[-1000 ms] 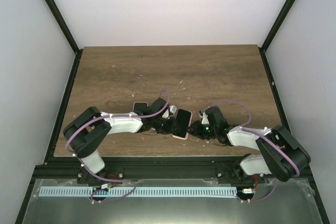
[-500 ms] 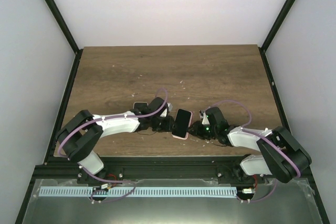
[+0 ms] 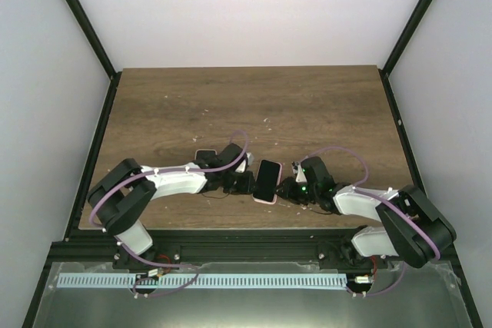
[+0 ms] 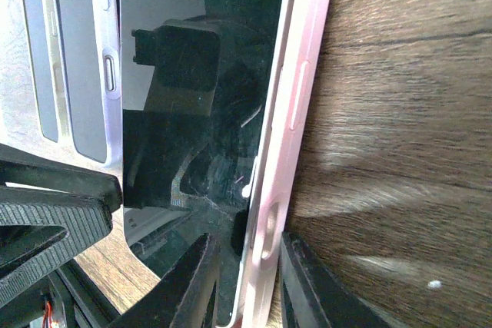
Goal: Put the phone into the phone case
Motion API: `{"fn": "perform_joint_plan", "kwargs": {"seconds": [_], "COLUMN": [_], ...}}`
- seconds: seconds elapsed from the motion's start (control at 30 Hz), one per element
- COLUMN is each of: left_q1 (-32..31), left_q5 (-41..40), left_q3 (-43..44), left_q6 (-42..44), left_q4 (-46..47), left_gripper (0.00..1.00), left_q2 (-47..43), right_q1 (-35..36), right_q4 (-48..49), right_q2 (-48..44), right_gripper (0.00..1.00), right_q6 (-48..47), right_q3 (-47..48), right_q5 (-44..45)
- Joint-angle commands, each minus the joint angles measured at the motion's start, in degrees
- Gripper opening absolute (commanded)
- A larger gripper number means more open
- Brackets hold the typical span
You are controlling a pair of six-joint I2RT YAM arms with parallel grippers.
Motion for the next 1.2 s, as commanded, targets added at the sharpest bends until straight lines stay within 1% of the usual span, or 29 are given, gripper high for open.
{"fn": "perform_joint_plan", "kwargs": {"seconds": [0.0, 0.23, 0.37, 0.43, 0.47, 0.53, 0.67, 0.77, 0.87, 1.1, 1.17], "left_q1": [-0.3, -1.6, -2.8, -2.8, -2.8, -2.8, -2.8, -2.8, -2.8, -2.8, -2.8], "left_q5": [2.6, 4.9, 5.4, 3.9, 3.1, 0.3, -4.6, -6.6, -6.8, -7.2, -6.9], "left_q3": [-0.4, 0.0, 1.5, 1.7, 1.6, 2.4, 4.4, 5.0, 4.8, 5.3, 5.3], "left_q6": [0.2, -1.8, -2.5, -2.4, -2.2, -1.5, 1.3, 2.3, 2.4, 2.7, 2.6], "left_q4": [2.8, 5.0, 4.9, 3.8, 3.3, 0.8, -5.6, -7.9, -7.8, -8.2, -7.7], "left_gripper": [0.17, 0.10, 0.09, 0.09, 0.13, 0.22, 0.32, 0.35, 0.37, 0.38, 0.36], "left_q2": [0.9, 2.7, 3.7, 2.3, 1.2, -0.9, -2.4, -1.7, -1.0, 1.0, 1.4], "right_q1": [0.5, 0.5, 0.7, 0.7, 0.7, 0.7, 0.7, 0.7, 0.7, 0.7, 0.7], "right_q4": [0.5, 5.3, 6.8, 6.1, 5.4, 4.5, 4.2, 4.3, 4.2, 4.0, 4.1], "right_q2": [-0.3, 0.4, 0.5, -0.1, -0.7, -1.7, -2.3, -2.0, -2.1, -2.1, -2.1], "right_gripper": [0.23, 0.23, 0.23, 0.23, 0.23, 0.23, 0.23, 0.23, 0.23, 0.23, 0.23], "right_q6": [0.0, 1.9, 2.8, 2.7, 2.5, 2.2, 2.0, 2.0, 2.0, 2.0, 2.0], "right_q3": [-0.3, -1.7, -2.1, -2.1, -2.2, -2.4, -2.5, -2.3, -2.2, -2.2, -2.2], "right_q5": [0.4, -1.8, -2.3, -1.6, -1.1, -0.3, 0.1, -0.1, 0.0, 0.0, 0.0]}}
